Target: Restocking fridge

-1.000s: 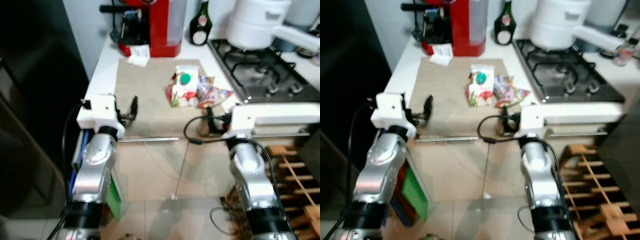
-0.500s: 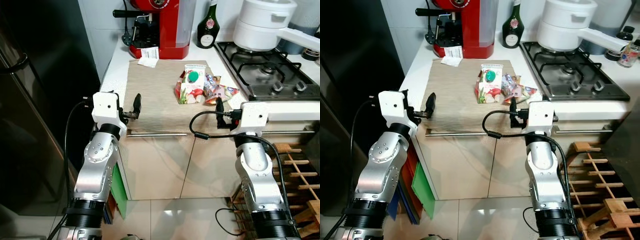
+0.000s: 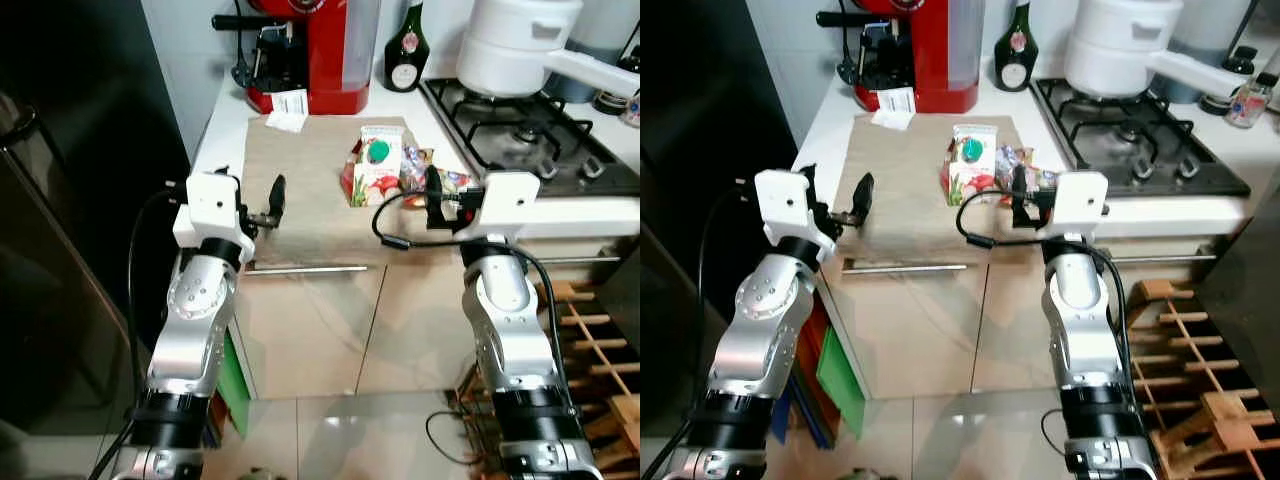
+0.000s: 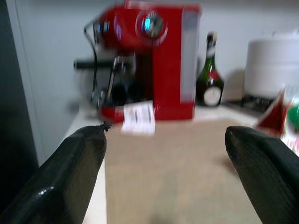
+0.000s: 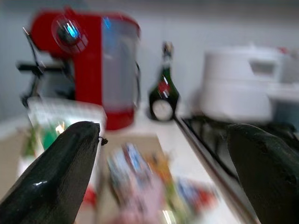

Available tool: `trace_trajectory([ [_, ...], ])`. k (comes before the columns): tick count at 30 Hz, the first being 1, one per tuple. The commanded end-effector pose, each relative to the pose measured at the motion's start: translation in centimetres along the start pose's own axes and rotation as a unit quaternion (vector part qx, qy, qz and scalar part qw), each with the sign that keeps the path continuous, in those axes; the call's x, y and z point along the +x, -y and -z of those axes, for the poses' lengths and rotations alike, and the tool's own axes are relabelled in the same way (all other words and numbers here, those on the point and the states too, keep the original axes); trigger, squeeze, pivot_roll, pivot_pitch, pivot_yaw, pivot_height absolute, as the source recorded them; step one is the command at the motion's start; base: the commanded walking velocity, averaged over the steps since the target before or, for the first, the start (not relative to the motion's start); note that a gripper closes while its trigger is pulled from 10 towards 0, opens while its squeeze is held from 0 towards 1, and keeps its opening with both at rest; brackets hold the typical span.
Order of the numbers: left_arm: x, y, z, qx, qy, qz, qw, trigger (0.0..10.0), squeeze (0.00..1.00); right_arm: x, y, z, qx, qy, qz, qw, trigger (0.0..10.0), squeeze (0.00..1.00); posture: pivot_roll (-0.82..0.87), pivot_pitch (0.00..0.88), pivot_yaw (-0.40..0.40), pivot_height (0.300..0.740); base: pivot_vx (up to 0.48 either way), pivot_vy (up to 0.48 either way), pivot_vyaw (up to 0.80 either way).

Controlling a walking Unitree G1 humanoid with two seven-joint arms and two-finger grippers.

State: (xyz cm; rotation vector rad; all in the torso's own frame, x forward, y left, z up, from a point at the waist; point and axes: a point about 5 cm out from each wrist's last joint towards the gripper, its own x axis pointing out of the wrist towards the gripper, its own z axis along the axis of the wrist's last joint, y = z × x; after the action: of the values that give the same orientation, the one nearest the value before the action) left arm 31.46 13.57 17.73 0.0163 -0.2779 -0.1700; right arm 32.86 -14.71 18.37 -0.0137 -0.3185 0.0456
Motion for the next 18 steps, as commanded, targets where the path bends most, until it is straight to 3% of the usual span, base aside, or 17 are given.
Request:
trace_trajectory([
  [1, 0.2, 0.3, -1.4, 0.012, 0.035, 0.009, 0.999, 10.0, 0.00, 1.0, -0.8, -1.9, 0.015, 0.037, -0.021, 0.999, 10.0, 0.00, -0.01, 0.000, 0.018, 0.740, 0.458, 0.000, 0.00],
  [10, 0.5, 0.4, -1.9, 0.023, 0.048, 0.010, 0.999, 10.0, 0.00, 2.5, -2.1, -3.7, 0.043, 0.070, -0.045, 0.996, 10.0, 0.00, 0.00, 0.000, 0.003, 0.740, 0.445, 0.032, 0.00],
  [18, 0.4, 0.5, -1.9, 0.020, 0.051, 0.009, 0.998, 10.0, 0.00, 2.6, -3.1, -4.4, 0.066, 0.077, -0.058, 0.993, 10.0, 0.00, 0.00, 0.000, 0.007, 0.740, 0.000, 0.000, 0.00],
])
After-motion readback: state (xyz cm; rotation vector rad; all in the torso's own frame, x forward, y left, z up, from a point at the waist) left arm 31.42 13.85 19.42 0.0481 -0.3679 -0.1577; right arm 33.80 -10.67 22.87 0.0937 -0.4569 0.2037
